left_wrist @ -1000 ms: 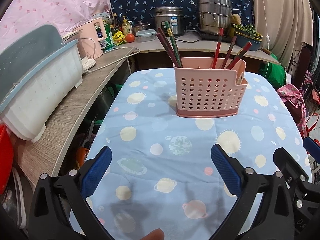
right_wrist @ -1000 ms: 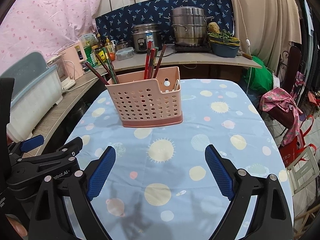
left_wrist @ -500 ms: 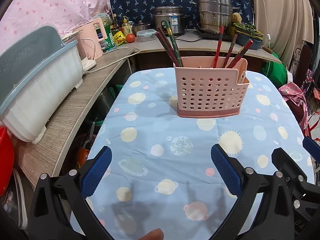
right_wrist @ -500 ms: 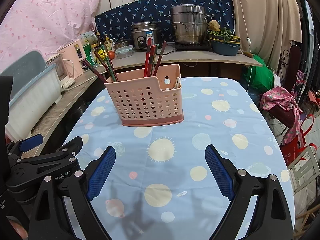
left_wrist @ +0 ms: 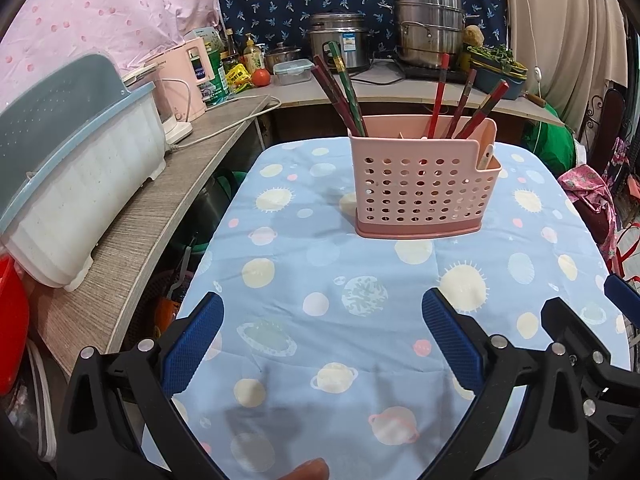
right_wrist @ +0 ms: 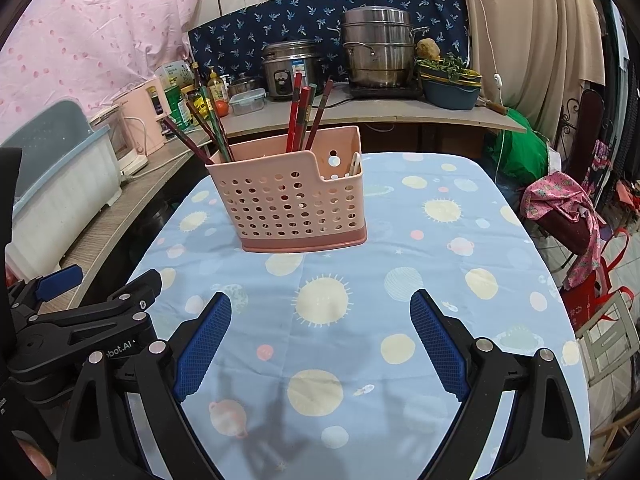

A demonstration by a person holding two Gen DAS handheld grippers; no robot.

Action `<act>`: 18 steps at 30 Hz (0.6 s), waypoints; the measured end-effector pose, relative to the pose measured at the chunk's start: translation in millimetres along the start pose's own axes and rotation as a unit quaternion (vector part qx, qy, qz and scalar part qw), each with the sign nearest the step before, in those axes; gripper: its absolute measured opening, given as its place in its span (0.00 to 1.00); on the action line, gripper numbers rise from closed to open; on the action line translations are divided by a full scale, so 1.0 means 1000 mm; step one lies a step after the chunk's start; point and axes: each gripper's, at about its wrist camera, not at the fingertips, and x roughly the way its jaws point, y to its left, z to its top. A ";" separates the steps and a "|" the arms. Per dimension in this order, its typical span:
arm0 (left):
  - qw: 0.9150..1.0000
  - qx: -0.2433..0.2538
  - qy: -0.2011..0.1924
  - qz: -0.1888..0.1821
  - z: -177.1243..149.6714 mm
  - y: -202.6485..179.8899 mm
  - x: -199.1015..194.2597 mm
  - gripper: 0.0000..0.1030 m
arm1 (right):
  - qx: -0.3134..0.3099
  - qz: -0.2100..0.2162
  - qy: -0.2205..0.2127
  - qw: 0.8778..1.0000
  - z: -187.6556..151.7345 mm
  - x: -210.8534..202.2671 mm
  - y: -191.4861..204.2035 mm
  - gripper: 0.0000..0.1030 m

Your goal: Organize utensils

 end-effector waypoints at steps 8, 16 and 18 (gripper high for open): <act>1.000 0.001 0.003 0.004 0.001 -0.001 0.003 0.92 | -0.001 -0.004 0.005 1.000 -0.002 0.008 -0.002 0.84; 1.000 0.003 0.004 0.005 0.000 -0.002 0.005 0.92 | -0.002 -0.007 0.008 1.000 -0.002 0.010 -0.002 0.84; 1.000 0.004 0.004 0.005 0.000 -0.002 0.005 0.92 | -0.002 -0.007 0.009 1.000 -0.003 0.011 -0.002 0.84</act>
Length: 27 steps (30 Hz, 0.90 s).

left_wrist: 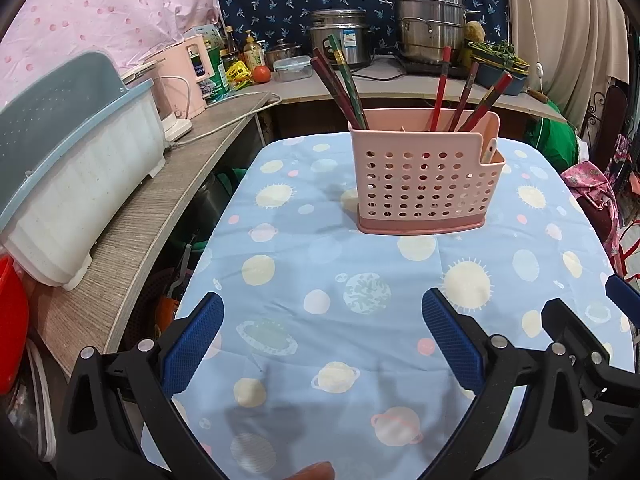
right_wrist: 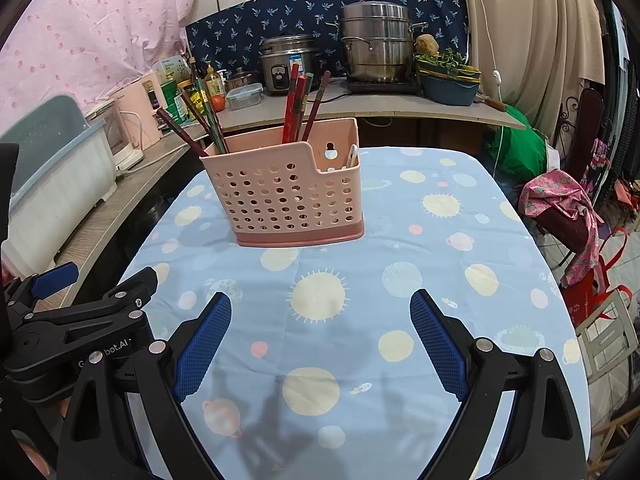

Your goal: Organize utensils

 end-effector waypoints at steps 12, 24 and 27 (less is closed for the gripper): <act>1.000 -0.003 0.004 0.004 -0.002 0.003 0.006 0.92 | 0.000 -0.002 0.003 1.000 0.000 0.002 -0.001 0.84; 1.000 -0.004 0.006 0.002 0.000 0.004 0.011 0.92 | 0.001 -0.004 0.007 1.000 0.000 0.007 0.000 0.84; 1.000 -0.004 0.008 0.000 0.002 0.004 0.014 0.92 | 0.001 -0.004 0.008 1.000 0.001 0.009 0.000 0.84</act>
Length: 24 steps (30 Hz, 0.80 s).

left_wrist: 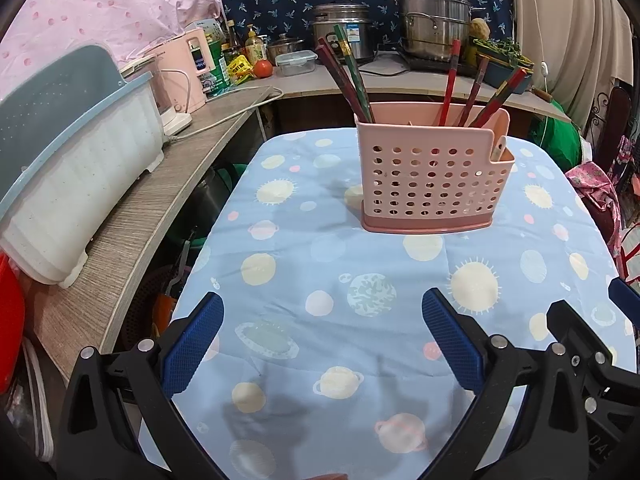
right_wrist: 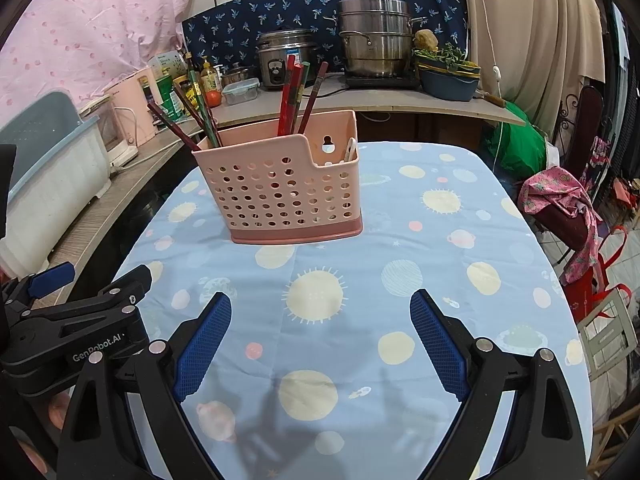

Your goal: Organize utensils

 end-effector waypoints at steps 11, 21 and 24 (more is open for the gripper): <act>1.000 0.005 -0.003 0.005 0.008 -0.003 0.013 0.92 | 0.002 -0.002 0.004 1.000 0.007 0.014 -0.002 0.84; 1.000 0.005 -0.002 0.009 0.018 -0.003 0.023 0.92 | 0.003 -0.002 0.006 1.000 0.014 0.022 -0.004 0.84; 1.000 0.005 -0.003 0.010 0.019 -0.004 0.024 0.92 | 0.003 -0.001 0.005 1.000 0.016 0.024 -0.004 0.84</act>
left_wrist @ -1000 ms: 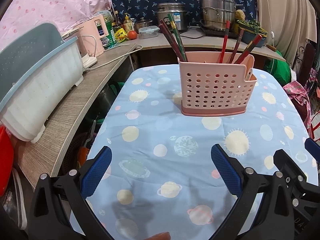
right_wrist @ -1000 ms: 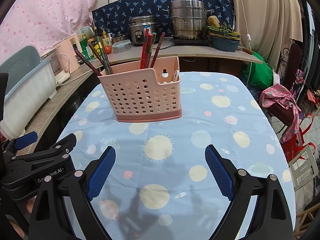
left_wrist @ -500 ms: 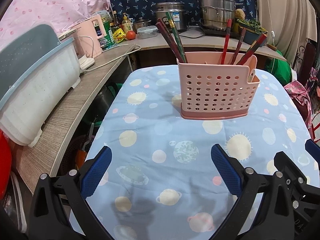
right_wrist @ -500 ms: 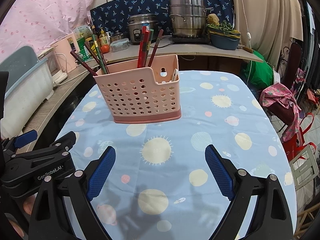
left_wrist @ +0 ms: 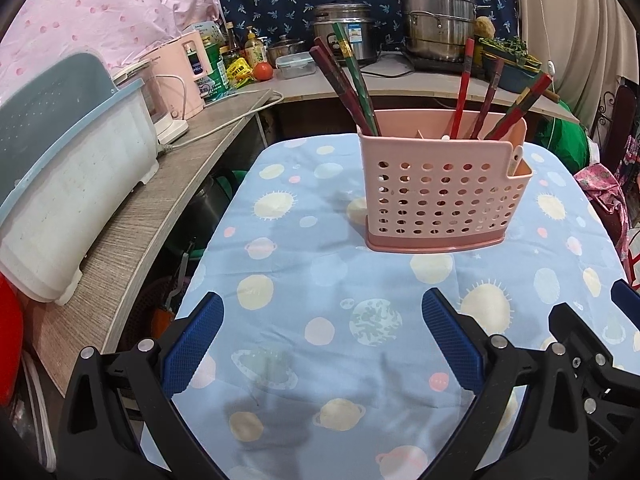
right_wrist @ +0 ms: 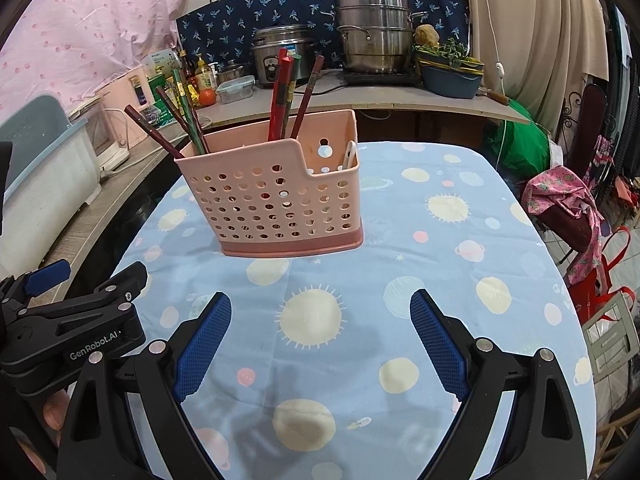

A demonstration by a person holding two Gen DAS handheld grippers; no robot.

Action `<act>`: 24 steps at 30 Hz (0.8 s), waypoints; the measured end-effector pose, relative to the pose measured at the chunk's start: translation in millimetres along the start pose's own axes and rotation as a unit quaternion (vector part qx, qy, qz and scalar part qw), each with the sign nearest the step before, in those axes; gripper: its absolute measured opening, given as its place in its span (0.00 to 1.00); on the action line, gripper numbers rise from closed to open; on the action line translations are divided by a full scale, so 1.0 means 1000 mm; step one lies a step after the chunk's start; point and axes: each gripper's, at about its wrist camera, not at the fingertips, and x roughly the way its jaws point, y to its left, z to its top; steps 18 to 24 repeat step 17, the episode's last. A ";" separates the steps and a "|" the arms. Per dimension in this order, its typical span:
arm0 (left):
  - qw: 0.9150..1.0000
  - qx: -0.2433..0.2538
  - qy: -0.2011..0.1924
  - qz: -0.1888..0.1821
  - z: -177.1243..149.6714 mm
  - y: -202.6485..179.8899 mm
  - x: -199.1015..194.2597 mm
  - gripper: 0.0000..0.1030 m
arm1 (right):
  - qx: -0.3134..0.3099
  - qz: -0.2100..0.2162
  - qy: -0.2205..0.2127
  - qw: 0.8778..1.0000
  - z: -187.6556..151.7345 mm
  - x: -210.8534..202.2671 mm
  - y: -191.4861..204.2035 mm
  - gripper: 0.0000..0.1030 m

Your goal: Organize utensils

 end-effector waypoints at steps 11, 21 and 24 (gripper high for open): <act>1.000 0.005 -0.007 0.001 0.013 -0.004 0.003 0.92 | 0.000 0.003 -0.006 1.000 0.013 0.010 0.003 0.84; 1.000 0.002 -0.012 0.000 0.015 -0.005 0.001 0.92 | 0.002 0.002 -0.009 1.000 0.013 0.008 0.003 0.84; 1.000 0.002 -0.012 0.000 0.015 -0.005 0.001 0.92 | 0.002 0.002 -0.009 1.000 0.013 0.008 0.003 0.84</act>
